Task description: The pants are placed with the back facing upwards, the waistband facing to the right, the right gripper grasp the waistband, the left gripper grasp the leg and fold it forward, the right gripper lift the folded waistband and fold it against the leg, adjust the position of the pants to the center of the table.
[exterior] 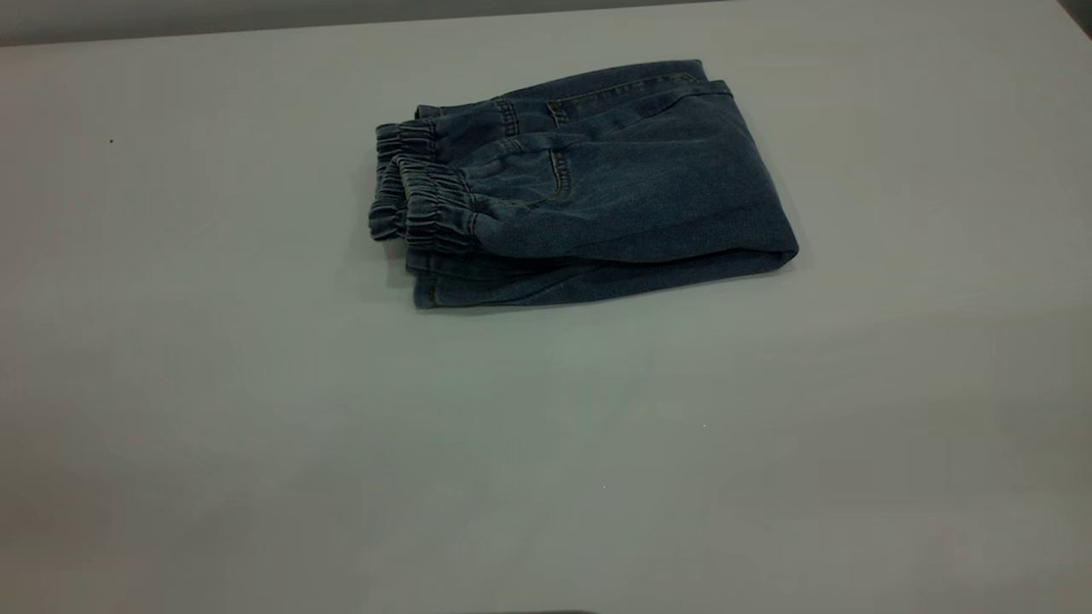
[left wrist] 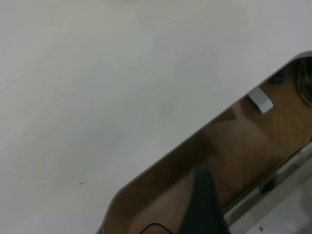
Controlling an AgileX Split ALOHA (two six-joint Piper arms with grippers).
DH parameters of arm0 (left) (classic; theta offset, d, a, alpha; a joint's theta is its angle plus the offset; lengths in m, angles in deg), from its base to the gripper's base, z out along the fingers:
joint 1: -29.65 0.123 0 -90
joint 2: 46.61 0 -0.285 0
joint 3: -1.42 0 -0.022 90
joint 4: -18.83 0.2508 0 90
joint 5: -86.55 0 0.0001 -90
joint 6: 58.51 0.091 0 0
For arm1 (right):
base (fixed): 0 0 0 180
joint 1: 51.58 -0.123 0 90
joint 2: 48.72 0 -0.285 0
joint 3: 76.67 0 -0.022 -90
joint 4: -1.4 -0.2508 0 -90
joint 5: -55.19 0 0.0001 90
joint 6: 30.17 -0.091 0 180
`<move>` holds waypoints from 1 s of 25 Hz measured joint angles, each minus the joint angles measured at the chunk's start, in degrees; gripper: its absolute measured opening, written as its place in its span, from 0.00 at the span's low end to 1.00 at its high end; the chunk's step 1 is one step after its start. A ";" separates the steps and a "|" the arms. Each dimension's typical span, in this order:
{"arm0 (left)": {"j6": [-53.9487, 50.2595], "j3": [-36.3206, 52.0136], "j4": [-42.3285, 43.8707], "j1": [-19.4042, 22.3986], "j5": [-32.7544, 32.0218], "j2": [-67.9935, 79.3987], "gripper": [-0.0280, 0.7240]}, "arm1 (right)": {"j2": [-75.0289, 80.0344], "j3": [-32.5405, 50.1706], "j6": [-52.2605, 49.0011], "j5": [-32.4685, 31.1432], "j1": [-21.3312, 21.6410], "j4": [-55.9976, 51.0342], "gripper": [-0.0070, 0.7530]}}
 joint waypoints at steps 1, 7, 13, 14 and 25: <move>0.00 0.00 0.00 0.00 0.00 0.00 0.70 | 0.00 0.00 0.00 0.00 0.00 0.00 0.79; 0.00 0.00 0.00 0.00 0.00 0.00 0.70 | 0.00 0.00 0.00 0.00 0.00 0.00 0.79; 0.11 0.00 -0.42 8.77 0.00 -0.18 0.70 | 0.00 0.00 0.00 0.00 0.00 0.00 0.79; 0.11 0.00 -0.42 12.26 0.00 -0.42 0.70 | 0.00 0.00 0.00 0.00 0.00 0.00 0.79; 0.11 0.00 -0.42 31.22 -0.23 -12.25 0.70 | 0.00 0.00 0.00 0.00 3.39 -0.05 0.79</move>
